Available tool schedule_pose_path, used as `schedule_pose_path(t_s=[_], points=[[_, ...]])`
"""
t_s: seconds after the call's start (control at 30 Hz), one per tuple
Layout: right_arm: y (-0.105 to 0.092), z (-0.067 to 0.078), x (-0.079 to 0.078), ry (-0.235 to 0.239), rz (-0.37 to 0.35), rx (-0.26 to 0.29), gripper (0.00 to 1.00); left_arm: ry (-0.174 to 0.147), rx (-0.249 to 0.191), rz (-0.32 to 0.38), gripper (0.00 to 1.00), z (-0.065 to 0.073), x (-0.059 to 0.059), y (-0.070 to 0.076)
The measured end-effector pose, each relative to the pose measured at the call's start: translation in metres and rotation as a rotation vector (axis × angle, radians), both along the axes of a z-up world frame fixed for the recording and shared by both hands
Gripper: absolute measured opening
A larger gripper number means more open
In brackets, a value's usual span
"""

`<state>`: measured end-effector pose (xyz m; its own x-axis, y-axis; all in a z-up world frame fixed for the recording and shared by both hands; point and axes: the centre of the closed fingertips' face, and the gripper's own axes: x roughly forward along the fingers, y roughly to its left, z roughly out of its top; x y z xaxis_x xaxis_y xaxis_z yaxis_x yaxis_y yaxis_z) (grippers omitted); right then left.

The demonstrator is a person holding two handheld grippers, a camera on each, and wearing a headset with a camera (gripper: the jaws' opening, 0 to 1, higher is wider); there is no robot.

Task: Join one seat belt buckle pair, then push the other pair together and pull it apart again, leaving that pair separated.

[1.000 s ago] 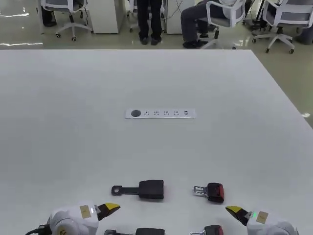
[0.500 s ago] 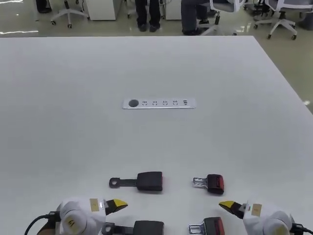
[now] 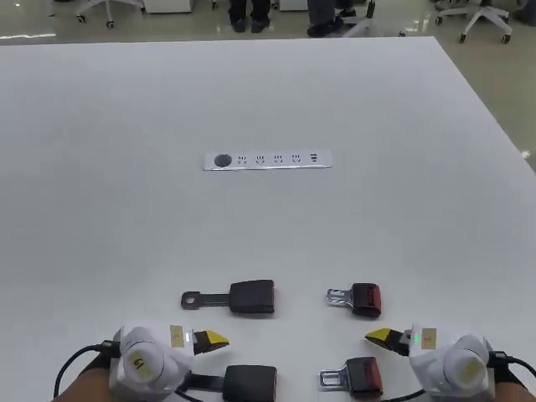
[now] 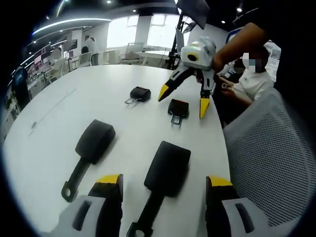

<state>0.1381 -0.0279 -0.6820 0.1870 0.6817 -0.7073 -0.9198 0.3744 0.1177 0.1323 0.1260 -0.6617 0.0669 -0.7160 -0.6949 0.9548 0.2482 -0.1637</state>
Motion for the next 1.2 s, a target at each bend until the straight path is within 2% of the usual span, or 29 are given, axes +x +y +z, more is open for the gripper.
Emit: schedule_pose_path(t_s=[0.13,0.2,0.27,0.3,0.4,0.57,0.63,0.73,0.77,1.2], points=[[0.000,-0.001,-0.002,0.000,0.034,-0.019,0.68,0.005,0.019,-0.027,0.67,-0.008,0.000,-0.002],[-0.001,-0.003,-0.004,0.003,0.050,-0.029,0.63,0.013,0.016,-0.032,0.66,-0.013,0.000,-0.003],[-0.002,-0.005,-0.005,0.001,0.063,-0.039,0.60,0.000,0.038,-0.054,0.63,-0.020,0.001,-0.001],[0.002,-0.003,-0.003,-0.013,0.079,-0.023,0.60,-0.003,0.042,-0.059,0.63,-0.021,0.001,-0.001],[-0.001,-0.003,-0.002,-0.007,0.080,-0.040,0.57,-0.013,0.053,-0.072,0.62,-0.020,0.002,-0.004],[-0.003,-0.004,0.000,-0.013,0.102,-0.056,0.49,-0.013,0.066,-0.101,0.50,-0.025,0.000,-0.002],[-0.002,-0.002,0.000,-0.011,0.106,-0.060,0.46,-0.013,0.065,-0.106,0.40,-0.025,-0.001,-0.001],[-0.005,-0.003,-0.001,-0.008,0.113,-0.068,0.37,-0.022,0.065,-0.107,0.37,-0.025,0.000,-0.001],[-0.005,-0.003,0.000,-0.019,0.121,-0.074,0.37,-0.025,0.064,-0.109,0.37,-0.025,0.001,-0.001],[-0.009,-0.002,-0.003,-0.002,0.113,-0.137,0.36,-0.036,0.089,-0.101,0.34,-0.028,0.001,-0.002]])
